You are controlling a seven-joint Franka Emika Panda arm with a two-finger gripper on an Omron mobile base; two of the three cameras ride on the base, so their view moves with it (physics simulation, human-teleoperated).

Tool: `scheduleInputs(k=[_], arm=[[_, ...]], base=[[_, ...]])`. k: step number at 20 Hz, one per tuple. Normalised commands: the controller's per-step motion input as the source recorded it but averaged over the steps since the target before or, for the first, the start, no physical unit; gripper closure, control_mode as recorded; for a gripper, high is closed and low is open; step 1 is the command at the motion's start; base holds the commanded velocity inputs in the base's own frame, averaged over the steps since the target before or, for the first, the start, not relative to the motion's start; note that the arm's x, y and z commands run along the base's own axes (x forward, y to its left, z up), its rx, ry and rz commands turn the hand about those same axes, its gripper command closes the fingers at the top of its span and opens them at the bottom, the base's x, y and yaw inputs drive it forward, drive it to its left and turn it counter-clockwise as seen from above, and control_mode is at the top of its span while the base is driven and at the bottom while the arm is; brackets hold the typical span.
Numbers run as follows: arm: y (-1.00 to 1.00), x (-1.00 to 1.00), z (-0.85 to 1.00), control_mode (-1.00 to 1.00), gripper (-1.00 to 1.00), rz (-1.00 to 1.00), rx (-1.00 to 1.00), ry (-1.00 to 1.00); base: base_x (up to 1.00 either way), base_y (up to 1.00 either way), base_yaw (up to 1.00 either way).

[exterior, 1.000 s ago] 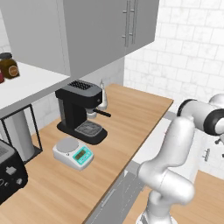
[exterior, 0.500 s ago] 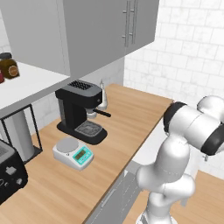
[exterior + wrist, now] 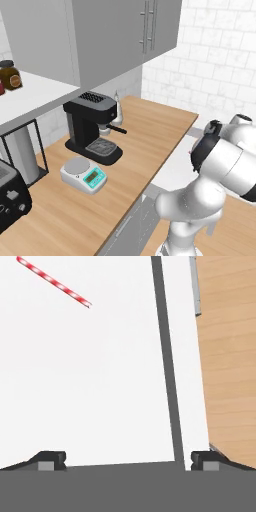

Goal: Take a straw from the drawer in front and place it inside the glass cup on the dining counter.

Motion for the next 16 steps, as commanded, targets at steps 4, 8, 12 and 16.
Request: scheduleInputs(k=[4, 8, 12, 16], arm=[[0.0, 0.36, -0.02, -1.0, -1.0, 0.0, 0.0, 0.01], [0.01, 0.39, -0.17, -1.0, -1.0, -0.01, 0.0, 0.06], [0.0, 0.27, -0.35, -1.0, -1.0, -0.03, 0.0, 0.0], [-0.11, 0.23, -0.35, -1.0, -1.0, -0.02, 0.0, 0.0]], base=[[0.0, 0.0, 0.0], [0.0, 0.0, 0.0], [0.0, 0.0, 0.0], [0.0, 0.0, 0.0]])
